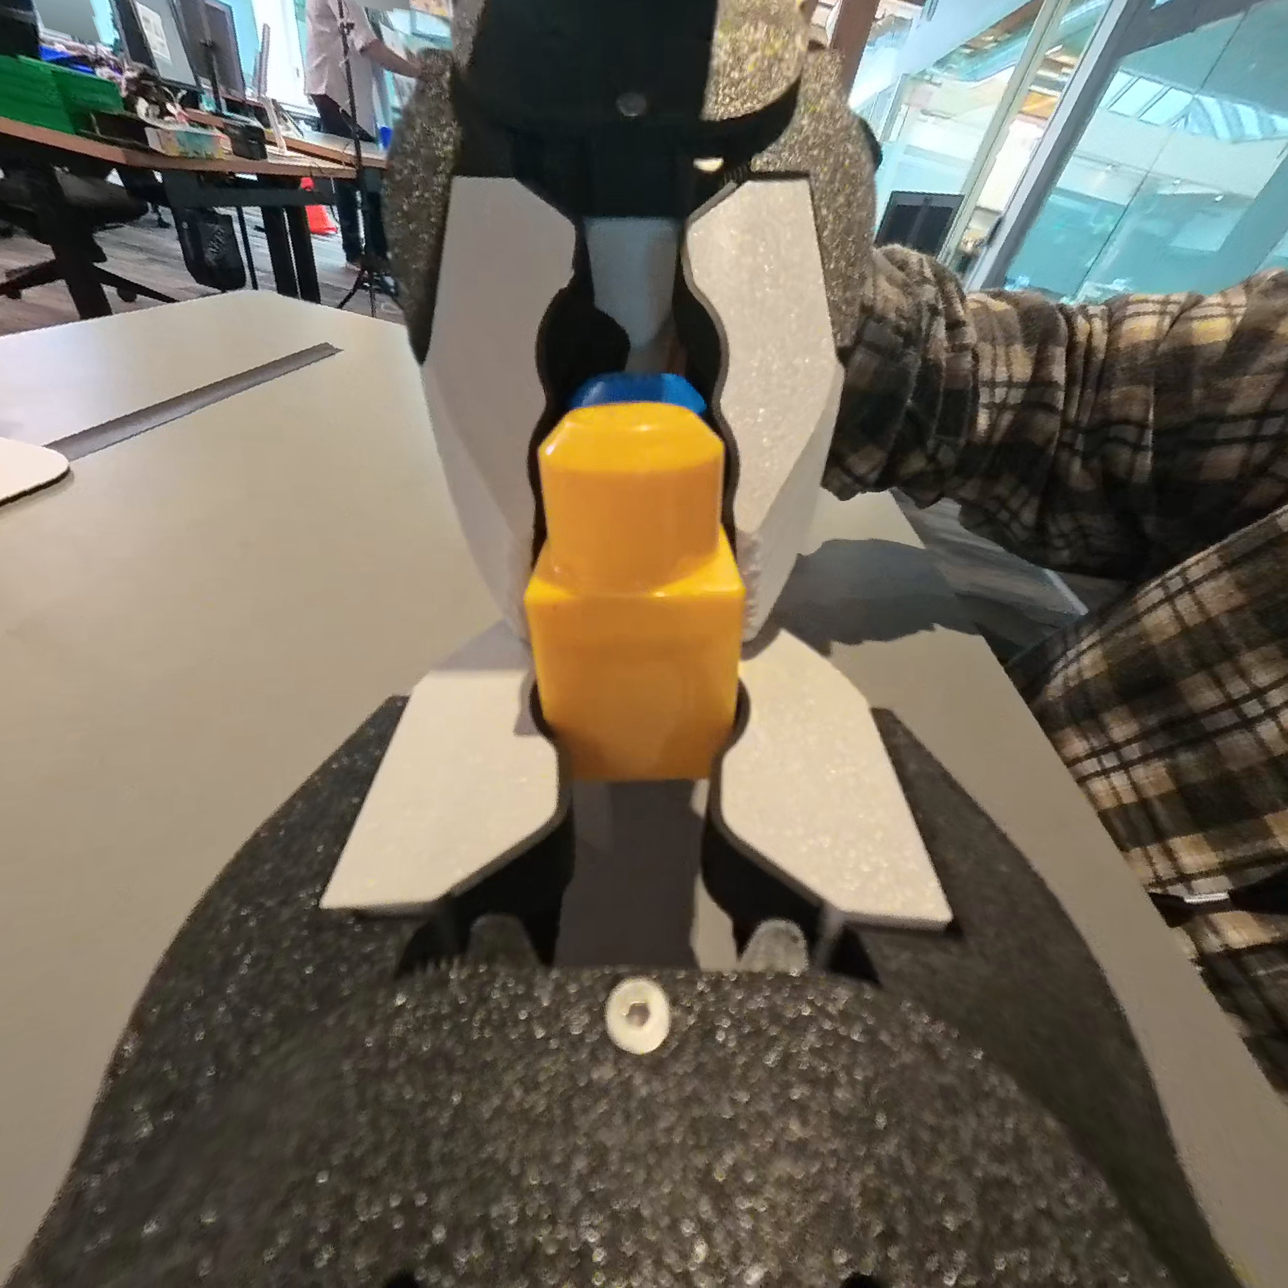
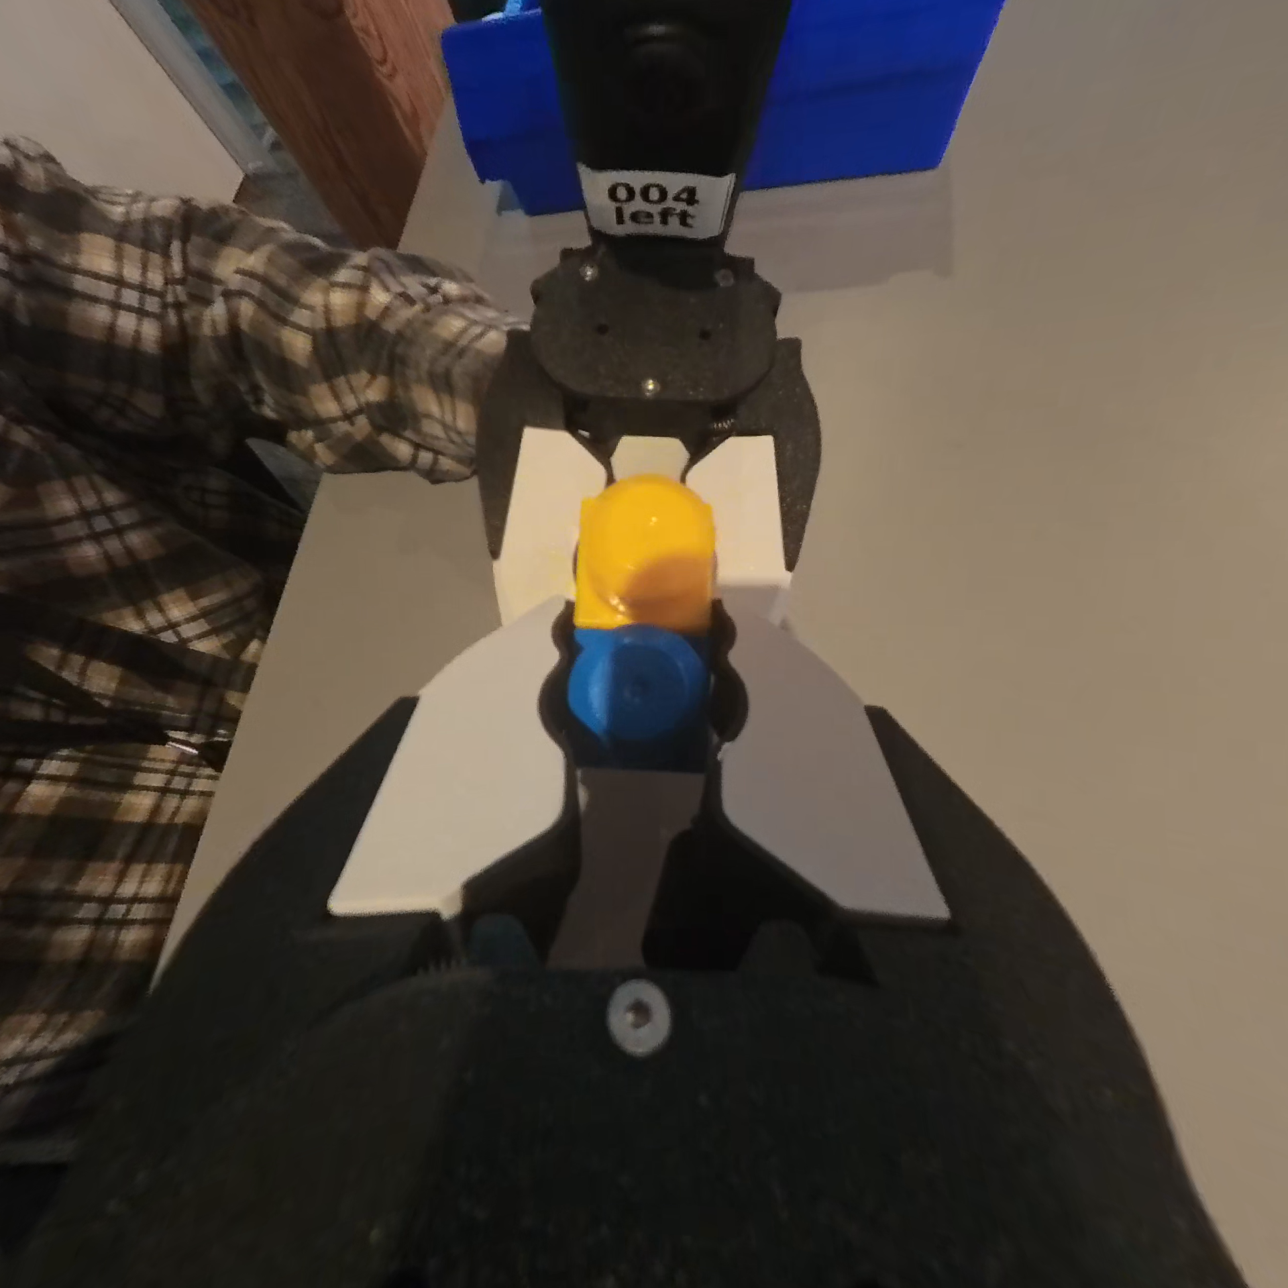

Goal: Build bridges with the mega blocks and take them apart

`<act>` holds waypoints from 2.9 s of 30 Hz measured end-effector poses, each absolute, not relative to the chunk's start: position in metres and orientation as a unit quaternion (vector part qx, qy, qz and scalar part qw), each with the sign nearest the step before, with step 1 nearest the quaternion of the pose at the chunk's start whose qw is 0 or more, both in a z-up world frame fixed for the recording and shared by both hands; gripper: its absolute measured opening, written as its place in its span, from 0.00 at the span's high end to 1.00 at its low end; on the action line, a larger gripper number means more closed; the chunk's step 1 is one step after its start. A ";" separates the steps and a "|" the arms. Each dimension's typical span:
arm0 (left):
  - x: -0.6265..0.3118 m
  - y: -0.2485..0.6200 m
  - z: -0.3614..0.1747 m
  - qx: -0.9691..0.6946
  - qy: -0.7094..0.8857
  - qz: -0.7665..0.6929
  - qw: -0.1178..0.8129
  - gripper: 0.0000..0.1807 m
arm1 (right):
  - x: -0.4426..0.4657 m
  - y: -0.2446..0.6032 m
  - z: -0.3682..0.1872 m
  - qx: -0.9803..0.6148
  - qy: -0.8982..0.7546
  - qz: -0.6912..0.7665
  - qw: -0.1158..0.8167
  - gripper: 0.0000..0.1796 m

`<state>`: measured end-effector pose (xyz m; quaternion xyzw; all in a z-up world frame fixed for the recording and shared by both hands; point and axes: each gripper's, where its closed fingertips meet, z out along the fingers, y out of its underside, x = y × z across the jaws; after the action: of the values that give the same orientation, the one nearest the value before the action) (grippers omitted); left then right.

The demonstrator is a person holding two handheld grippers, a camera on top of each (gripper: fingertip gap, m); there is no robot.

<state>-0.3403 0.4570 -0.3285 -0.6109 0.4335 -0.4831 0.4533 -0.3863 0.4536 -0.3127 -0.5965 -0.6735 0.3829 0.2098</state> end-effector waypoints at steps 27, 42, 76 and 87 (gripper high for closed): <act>-0.354 0.463 -0.321 -0.617 0.422 -0.473 0.467 0.78 | -0.371 0.475 -0.269 -0.560 -0.579 0.493 0.328 0.78; -0.367 0.470 -0.316 -0.609 0.414 -0.465 0.492 0.78 | -0.243 0.439 -0.348 -0.605 -0.700 0.302 0.230 0.71; -0.339 0.452 -0.324 -0.581 0.453 -0.469 0.488 0.78 | -0.338 0.455 -0.286 -0.639 -0.696 0.274 0.180 0.85; -0.339 0.456 -0.323 -0.588 0.442 -0.465 0.493 0.78 | -0.355 0.458 -0.289 -0.666 -0.661 0.296 0.181 0.85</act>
<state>-0.3385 0.4560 -0.3232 -0.5882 0.4420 -0.4646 0.4927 -0.3554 0.4580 -0.2893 -0.6655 -0.6609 0.2957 0.1812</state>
